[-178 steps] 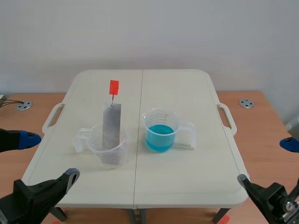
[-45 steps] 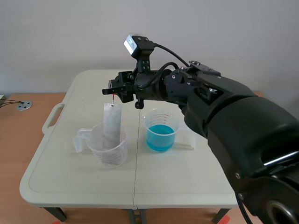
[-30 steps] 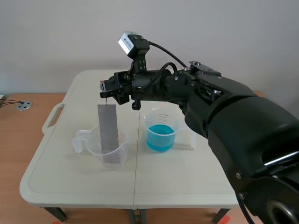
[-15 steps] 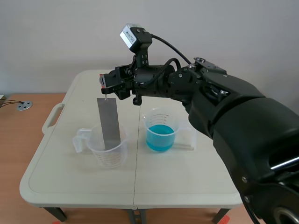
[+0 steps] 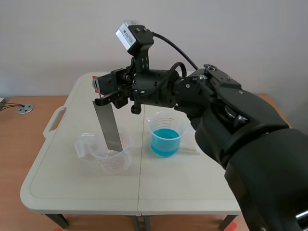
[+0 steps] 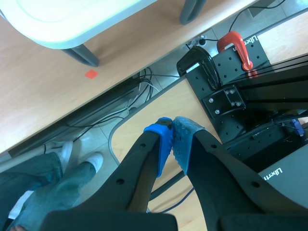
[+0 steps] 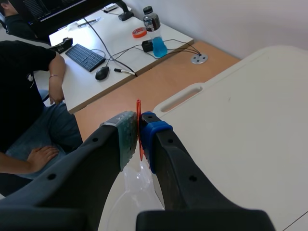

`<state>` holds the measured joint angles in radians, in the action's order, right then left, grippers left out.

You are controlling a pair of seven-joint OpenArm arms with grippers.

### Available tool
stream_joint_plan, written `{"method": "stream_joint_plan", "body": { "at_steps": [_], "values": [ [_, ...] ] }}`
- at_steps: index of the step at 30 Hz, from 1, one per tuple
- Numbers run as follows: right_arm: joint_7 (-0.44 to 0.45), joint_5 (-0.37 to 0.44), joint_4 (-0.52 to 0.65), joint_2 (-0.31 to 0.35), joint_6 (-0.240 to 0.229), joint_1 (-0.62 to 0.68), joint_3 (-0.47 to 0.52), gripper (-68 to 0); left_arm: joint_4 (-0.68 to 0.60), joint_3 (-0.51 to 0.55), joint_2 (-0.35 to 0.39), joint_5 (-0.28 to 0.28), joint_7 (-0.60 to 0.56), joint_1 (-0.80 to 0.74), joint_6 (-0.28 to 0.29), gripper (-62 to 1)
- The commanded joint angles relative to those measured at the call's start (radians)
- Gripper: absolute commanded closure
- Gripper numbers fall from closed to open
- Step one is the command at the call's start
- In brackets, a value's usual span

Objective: Hold the metal plate by the orange handle, dip it into the blue solution, take it out and point at it, then put the plate back in the beaker on the left.
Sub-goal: 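Lift the metal plate out of the left beaker, then move the plate over the blue solution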

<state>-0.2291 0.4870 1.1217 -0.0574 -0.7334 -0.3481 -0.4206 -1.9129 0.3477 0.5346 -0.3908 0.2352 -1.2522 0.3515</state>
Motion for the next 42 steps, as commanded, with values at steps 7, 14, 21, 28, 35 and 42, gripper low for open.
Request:
{"method": "stream_joint_plan", "body": {
  "at_steps": [7, 14, 21, 28, 35, 42],
  "values": [
    [-0.025, 0.018, 0.150, 0.020, -0.012, 0.024, -0.002, -1.3, -0.011, 0.001, -0.002, -0.009, -0.006, -0.002, 0.003, -1.9],
    [-0.072, 0.019, 0.272, 0.021, -0.012, 0.077, -0.002, -1.3, -0.011, 0.001, -0.002, -0.009, -0.006, -0.002, 0.003, -1.9],
    [-0.130, 0.023, 0.414, 0.021, -0.012, 0.119, -0.002, -1.3, -0.011, 0.001, -0.002, -0.009, -0.006, 0.003, 0.003, -1.9],
    [-0.226, 0.049, 0.544, 0.021, -0.012, 0.137, 0.021, -1.3, -0.011, 0.001, -0.002, -0.009, -0.006, 0.003, 0.003, -1.9],
    [-0.323, 0.048, 0.644, 0.021, -0.012, 0.137, 0.088, -1.3, -0.011, 0.001, -0.002, -0.009, -0.007, 0.003, 0.003, -1.9],
    [-0.421, 0.047, 0.698, 0.022, -0.012, 0.137, 0.168, -1.3, -0.011, 0.001, 0.002, -0.009, -0.018, 0.021, 0.003, -1.9]
  ]
}}
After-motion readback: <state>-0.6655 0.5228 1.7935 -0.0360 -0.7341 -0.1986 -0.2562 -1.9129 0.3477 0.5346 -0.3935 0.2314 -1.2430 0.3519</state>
